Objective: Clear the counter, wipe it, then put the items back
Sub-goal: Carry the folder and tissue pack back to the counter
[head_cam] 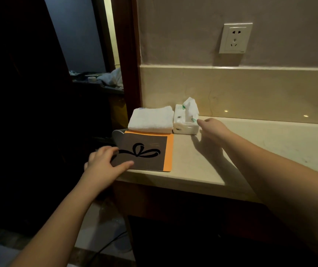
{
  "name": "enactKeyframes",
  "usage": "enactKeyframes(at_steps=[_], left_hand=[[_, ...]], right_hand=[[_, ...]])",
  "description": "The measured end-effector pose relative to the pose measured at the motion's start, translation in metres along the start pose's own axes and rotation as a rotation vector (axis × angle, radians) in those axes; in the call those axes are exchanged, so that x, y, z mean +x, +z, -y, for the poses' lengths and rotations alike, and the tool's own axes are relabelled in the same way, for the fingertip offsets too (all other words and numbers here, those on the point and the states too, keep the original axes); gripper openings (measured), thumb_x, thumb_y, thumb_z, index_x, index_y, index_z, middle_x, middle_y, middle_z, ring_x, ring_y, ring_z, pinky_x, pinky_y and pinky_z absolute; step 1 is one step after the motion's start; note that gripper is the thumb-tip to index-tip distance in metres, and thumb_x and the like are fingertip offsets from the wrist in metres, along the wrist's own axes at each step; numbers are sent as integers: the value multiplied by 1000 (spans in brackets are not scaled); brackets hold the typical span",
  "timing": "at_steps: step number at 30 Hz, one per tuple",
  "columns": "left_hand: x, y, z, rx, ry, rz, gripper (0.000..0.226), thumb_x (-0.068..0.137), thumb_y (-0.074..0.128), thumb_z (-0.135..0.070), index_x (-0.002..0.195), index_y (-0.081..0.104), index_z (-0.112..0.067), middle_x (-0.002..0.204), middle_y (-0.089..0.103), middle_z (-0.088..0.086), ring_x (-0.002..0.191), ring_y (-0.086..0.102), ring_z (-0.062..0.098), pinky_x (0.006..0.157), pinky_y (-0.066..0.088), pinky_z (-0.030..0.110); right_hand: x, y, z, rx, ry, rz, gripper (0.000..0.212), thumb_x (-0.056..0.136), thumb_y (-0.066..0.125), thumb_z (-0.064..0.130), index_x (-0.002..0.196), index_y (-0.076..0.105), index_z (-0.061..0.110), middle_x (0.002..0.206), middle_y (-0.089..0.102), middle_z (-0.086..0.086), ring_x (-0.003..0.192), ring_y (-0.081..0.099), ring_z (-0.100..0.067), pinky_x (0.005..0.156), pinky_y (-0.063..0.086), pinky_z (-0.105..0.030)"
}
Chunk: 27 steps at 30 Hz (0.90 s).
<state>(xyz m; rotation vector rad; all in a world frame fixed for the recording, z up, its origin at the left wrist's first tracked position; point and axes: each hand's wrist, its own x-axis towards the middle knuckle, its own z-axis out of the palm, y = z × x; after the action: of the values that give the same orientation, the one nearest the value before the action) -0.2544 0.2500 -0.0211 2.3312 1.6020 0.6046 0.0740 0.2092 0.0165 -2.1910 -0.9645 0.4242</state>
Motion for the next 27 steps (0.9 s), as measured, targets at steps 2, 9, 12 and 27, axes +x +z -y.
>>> enactKeyframes(at_steps=[2,9,12,27], left_hand=[[-2,-5,-11,-112,81,-144,56,86,61,-50,134,51,-22,140,44,0,131,33,22,103,31,40],[-25,-9,-87,-500,399,-164,12,91,61,-22,101,61,-28,100,49,-22,108,46,8,82,44,27],[-39,0,-126,-513,492,-72,10,91,61,-24,98,62,-31,101,52,-25,107,45,2,80,35,9],[-203,124,-331,-452,847,509,17,86,60,-41,99,62,-31,111,57,-11,110,51,8,84,39,17]], right_hand=[[-19,-8,-8,-111,-125,-35,42,94,45,33,124,58,7,120,62,-12,111,57,-29,81,41,-30],[-112,-46,-31,-232,-490,-68,36,94,51,34,126,57,18,120,59,3,101,56,-9,84,42,-22],[-149,-71,-54,-300,-546,-66,35,95,50,34,127,56,21,121,56,8,103,52,-3,84,39,-18],[-336,-211,-314,-295,1,-63,37,96,49,38,132,51,28,128,50,14,114,48,-1,91,39,-16]])
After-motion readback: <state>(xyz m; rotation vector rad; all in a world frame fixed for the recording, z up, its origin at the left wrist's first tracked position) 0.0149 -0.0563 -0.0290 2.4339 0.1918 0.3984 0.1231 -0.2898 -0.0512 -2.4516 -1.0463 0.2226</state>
